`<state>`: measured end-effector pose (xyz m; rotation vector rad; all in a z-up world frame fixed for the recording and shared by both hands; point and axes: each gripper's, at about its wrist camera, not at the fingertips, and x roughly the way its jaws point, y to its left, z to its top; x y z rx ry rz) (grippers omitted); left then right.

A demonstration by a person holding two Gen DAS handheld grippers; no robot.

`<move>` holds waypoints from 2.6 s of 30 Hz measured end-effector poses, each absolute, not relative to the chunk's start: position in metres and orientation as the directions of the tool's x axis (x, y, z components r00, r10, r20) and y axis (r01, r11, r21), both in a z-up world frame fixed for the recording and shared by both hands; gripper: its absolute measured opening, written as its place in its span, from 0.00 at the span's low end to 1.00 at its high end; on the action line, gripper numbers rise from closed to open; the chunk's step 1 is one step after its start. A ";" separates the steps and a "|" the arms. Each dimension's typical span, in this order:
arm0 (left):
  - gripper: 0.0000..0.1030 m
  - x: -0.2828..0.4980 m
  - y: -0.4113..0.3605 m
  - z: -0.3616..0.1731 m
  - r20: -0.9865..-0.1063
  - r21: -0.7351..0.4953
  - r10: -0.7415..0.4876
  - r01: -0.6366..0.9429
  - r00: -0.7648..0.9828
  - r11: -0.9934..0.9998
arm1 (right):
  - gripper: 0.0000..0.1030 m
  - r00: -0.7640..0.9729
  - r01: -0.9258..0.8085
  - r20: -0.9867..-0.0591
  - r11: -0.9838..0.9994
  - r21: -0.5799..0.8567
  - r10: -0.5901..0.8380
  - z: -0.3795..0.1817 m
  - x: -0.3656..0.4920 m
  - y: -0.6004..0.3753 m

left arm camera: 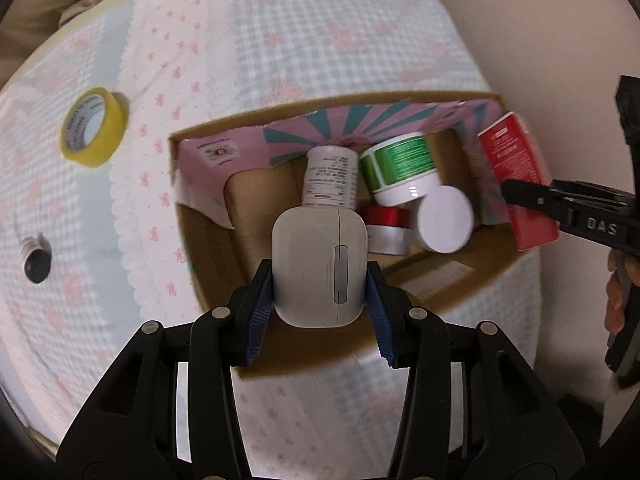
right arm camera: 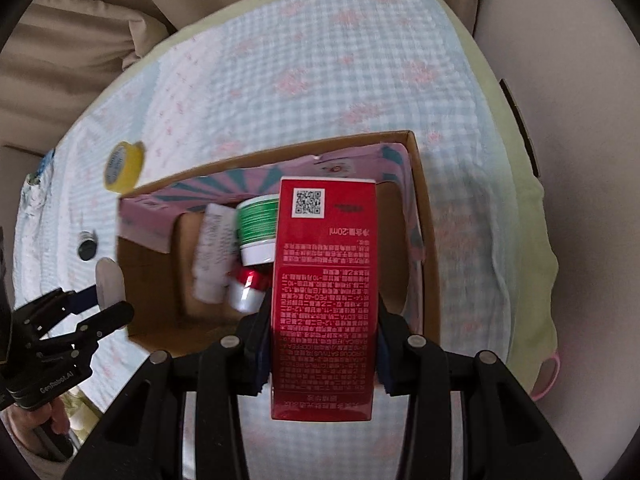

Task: Organize rigid objects
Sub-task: 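Carry the earbud case and red box with both tools over the cardboard box, then open both tools to drop the earbud case and red box into the box, then move both tools back toward the black-and-white jar and yellow tape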

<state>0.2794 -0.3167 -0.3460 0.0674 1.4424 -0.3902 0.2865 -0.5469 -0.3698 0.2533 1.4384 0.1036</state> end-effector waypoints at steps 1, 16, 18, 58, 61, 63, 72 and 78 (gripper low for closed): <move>0.40 0.282 -0.318 -0.353 -0.975 -0.183 -0.212 0.294 0.069 0.938 | 0.37 0.135 0.076 -0.966 0.969 0.234 0.222 -0.376 0.288 -0.548; 0.43 0.316 -0.335 -0.405 -0.993 -0.091 -0.111 0.306 0.049 0.948 | 0.37 0.106 0.053 -0.972 0.975 0.216 0.210 -0.421 0.314 -0.551; 0.84 0.317 -0.337 -0.403 -0.993 -0.070 -0.095 0.314 0.064 0.947 | 0.41 0.110 0.055 -0.974 0.977 0.206 0.199 -0.422 0.317 -0.551; 1.00 0.242 -0.277 -0.261 -0.953 -0.108 -0.174 0.256 0.247 0.960 | 1.00 0.354 -0.056 -0.924 0.989 0.134 0.145 -0.297 0.253 -0.505; 1.00 0.221 -0.251 -0.237 -0.941 -0.095 -0.164 0.233 0.297 0.968 | 1.00 0.390 -0.092 -0.909 0.988 0.122 0.148 -0.272 0.237 -0.488; 1.00 0.207 -0.229 -0.224 -0.934 -0.092 -0.158 0.211 0.320 0.973 | 1.00 0.402 -0.125 -0.905 0.987 0.101 0.143 -0.256 0.225 -0.469; 1.00 0.155 -0.103 -0.196 -0.908 -0.092 -0.141 0.140 0.395 0.986 | 1.00 0.460 -0.232 -0.880 0.973 0.011 0.120 -0.204 0.175 -0.356; 1.00 0.144 -0.011 -0.199 -0.908 -0.096 -0.144 0.138 0.393 0.986 | 1.00 0.457 -0.200 -0.879 0.979 0.048 0.136 -0.199 0.168 -0.274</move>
